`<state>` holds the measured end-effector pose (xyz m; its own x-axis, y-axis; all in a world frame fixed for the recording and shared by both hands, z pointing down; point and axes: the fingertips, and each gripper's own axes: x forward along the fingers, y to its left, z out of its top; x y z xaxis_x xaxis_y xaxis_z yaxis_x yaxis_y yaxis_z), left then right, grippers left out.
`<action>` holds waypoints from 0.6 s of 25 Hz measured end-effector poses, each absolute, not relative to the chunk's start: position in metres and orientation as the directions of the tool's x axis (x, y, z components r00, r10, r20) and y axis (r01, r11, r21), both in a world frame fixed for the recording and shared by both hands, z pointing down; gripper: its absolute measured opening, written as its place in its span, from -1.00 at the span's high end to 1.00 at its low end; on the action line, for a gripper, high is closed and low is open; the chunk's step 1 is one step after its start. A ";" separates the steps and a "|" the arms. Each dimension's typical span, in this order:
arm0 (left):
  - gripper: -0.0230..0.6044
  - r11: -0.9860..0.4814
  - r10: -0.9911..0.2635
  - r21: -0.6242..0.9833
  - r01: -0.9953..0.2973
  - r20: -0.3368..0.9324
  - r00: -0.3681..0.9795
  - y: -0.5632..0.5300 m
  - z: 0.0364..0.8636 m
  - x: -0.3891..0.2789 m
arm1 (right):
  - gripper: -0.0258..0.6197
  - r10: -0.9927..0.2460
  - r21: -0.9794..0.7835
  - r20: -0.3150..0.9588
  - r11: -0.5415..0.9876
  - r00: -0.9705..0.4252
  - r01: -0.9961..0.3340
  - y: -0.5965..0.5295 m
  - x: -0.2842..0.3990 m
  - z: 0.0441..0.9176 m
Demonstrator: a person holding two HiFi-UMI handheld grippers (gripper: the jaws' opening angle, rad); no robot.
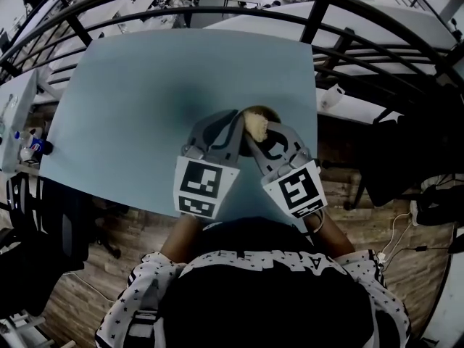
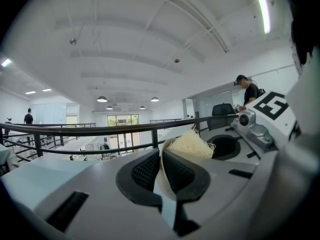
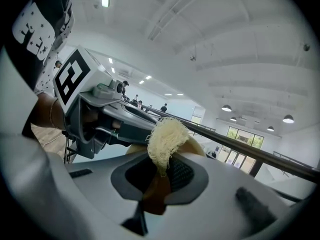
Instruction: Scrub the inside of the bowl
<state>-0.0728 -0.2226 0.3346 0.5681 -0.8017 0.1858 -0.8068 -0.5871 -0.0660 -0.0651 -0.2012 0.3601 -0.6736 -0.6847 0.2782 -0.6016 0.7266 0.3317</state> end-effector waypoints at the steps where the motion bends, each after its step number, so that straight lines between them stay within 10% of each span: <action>1: 0.85 -0.585 -0.803 -0.066 -0.808 0.186 0.566 -0.223 0.335 -0.073 | 0.73 -0.681 0.333 0.281 0.730 -0.676 -0.597 -0.201 -0.065 0.361; 15: 0.85 -0.571 -0.812 -0.060 -0.819 0.187 0.553 -0.225 0.338 -0.079 | 0.73 -0.643 0.334 0.317 0.764 -0.697 -0.553 -0.196 -0.073 0.370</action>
<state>-0.0792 -0.2246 0.3380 0.5526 -0.8122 0.1870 -0.8188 -0.5709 -0.0601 -0.0728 -0.1957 0.3699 -0.6970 -0.6430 0.3174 -0.5526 0.7637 0.3337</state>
